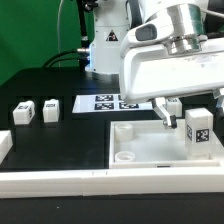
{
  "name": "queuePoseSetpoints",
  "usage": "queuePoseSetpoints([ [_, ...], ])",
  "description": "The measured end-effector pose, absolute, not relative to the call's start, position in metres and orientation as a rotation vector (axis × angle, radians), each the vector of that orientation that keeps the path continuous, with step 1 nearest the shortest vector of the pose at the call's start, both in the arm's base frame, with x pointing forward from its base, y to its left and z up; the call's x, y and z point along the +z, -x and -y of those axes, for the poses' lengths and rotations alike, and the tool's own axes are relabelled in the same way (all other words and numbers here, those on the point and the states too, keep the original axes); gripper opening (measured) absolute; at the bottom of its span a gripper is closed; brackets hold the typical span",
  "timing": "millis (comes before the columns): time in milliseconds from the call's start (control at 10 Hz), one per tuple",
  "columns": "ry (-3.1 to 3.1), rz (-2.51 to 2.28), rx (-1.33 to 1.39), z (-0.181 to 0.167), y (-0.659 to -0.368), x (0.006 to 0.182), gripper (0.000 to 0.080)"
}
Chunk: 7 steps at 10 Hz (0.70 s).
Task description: Assemble one leg
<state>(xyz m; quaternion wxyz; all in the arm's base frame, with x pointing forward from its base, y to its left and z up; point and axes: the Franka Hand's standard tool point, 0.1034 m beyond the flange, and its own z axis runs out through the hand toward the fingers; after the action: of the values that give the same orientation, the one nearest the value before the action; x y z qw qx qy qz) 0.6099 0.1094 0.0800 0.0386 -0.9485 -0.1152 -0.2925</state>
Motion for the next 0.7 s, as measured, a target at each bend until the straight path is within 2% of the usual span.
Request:
queuePoseSetpoints([
  [400, 2.922, 0.351, -0.863, -0.1051, -0.6108, 0.0839, 0.0649],
  [500, 2.947, 0.365, -0.733, -0.1078, -0.6068, 0.0796, 0.0649],
  [700, 2.987, 0.385, -0.429, -0.1147, -0.6021, 0.0822, 0.0649],
])
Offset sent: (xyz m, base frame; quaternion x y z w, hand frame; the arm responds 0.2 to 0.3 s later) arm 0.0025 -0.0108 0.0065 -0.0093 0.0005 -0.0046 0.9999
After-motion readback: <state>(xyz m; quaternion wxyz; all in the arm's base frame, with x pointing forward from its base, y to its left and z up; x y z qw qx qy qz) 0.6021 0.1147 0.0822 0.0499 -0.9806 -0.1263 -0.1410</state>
